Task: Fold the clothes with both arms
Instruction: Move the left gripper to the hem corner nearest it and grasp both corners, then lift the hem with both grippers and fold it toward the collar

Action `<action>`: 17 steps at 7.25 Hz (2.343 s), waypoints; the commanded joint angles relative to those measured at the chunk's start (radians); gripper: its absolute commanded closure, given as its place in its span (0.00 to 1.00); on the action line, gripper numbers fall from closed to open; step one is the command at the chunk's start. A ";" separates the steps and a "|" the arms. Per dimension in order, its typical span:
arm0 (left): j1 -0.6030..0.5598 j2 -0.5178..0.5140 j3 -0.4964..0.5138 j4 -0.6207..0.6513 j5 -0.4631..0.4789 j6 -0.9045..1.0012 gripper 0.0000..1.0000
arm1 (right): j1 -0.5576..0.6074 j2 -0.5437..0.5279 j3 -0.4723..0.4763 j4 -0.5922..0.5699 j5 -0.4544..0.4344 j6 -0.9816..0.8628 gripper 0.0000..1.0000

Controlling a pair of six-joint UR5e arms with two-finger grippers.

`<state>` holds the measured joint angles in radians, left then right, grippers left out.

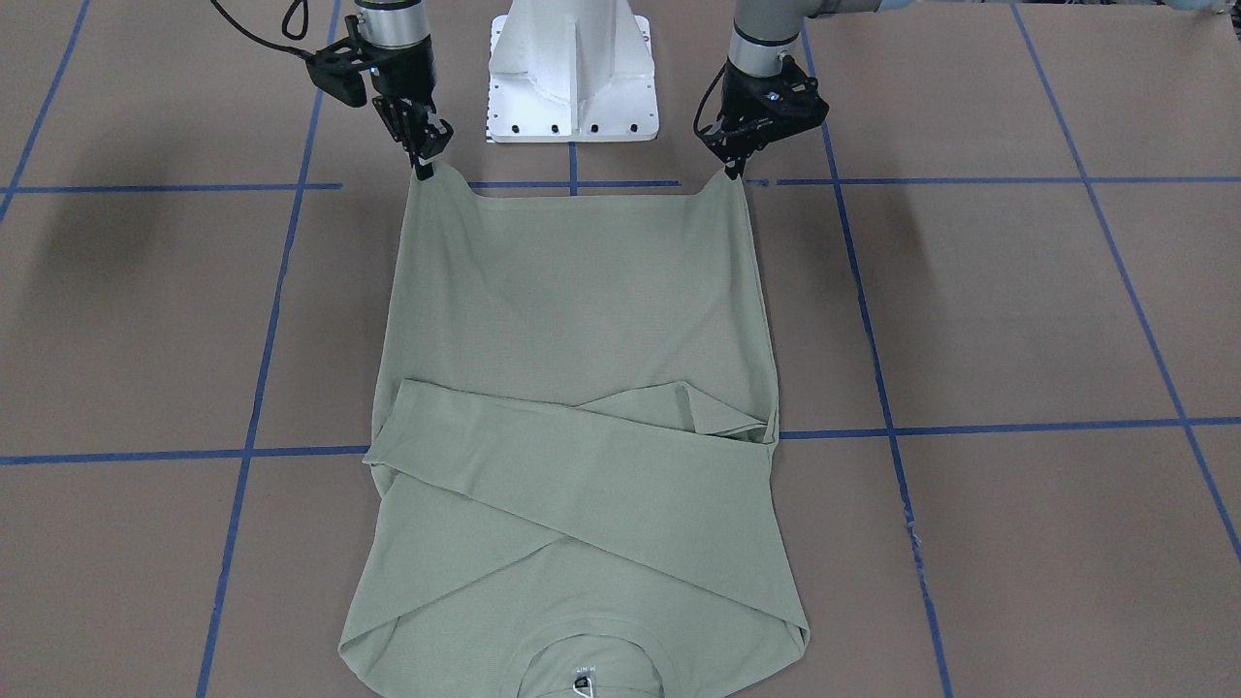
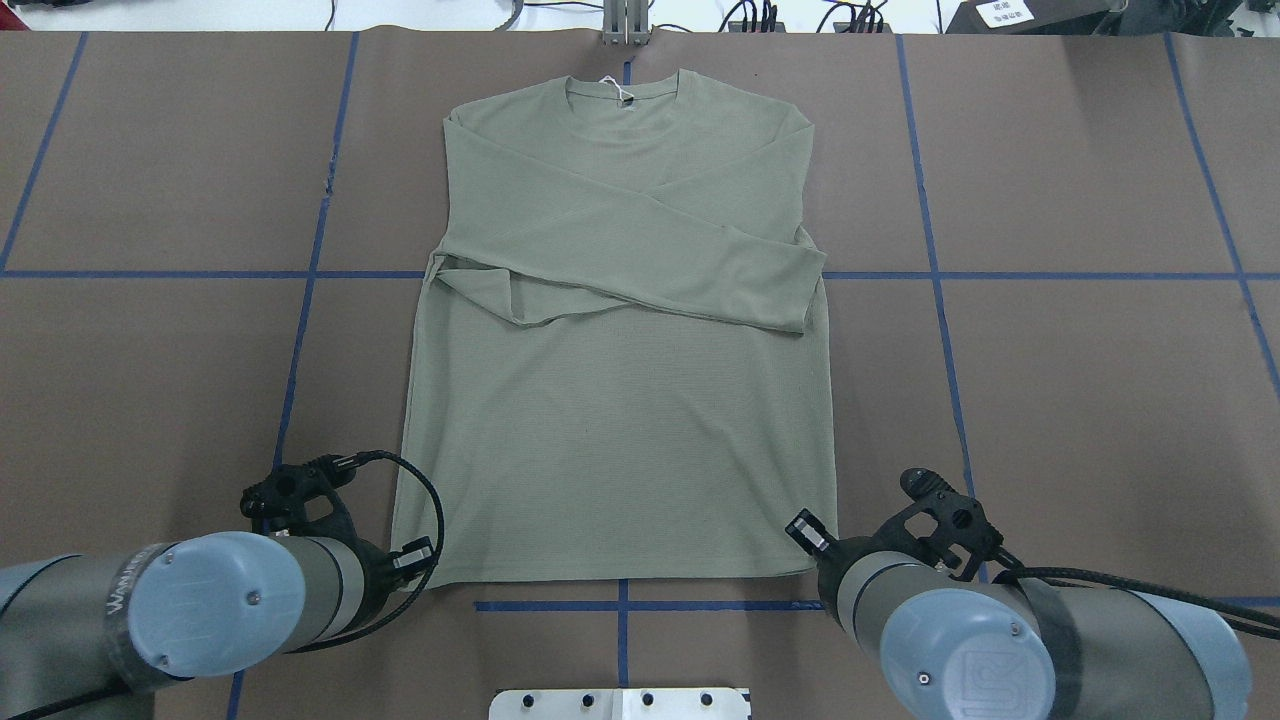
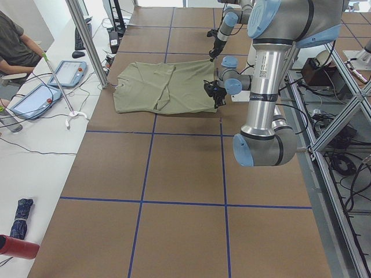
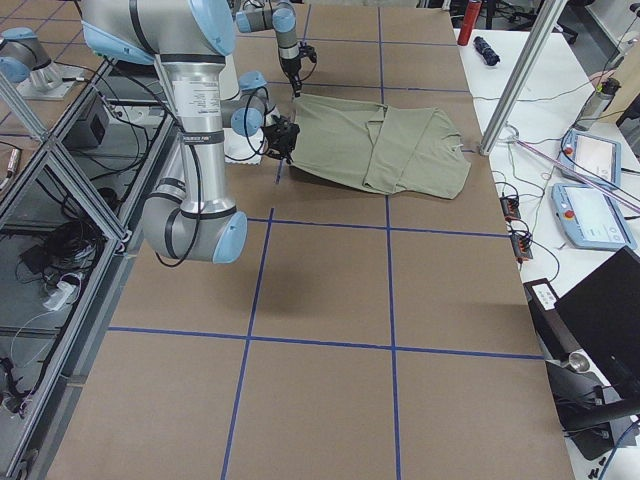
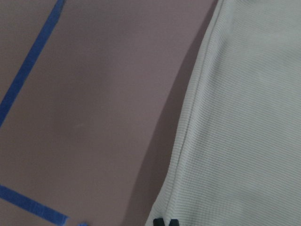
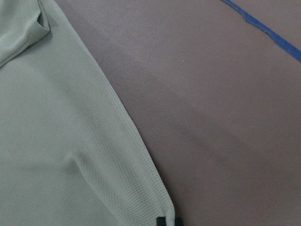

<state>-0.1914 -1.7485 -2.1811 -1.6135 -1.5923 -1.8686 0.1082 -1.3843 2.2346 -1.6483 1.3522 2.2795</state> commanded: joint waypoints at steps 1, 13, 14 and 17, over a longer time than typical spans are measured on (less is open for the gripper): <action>0.024 0.026 -0.151 0.024 -0.044 -0.078 1.00 | -0.005 -0.082 0.148 -0.001 0.034 0.000 1.00; -0.580 -0.370 0.548 -0.426 -0.083 0.359 1.00 | 0.643 0.449 -0.661 0.272 0.226 -0.626 1.00; -0.579 -0.412 0.645 -0.472 -0.054 0.362 1.00 | 0.666 0.486 -0.794 0.368 0.228 -0.633 1.00; -0.579 -0.437 0.843 -0.663 0.038 0.385 1.00 | 0.702 0.596 -1.115 0.598 0.231 -0.650 1.00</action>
<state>-0.7695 -2.1756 -1.3956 -2.2305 -1.5848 -1.4930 0.8001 -0.8290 1.2470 -1.1386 1.5821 1.6337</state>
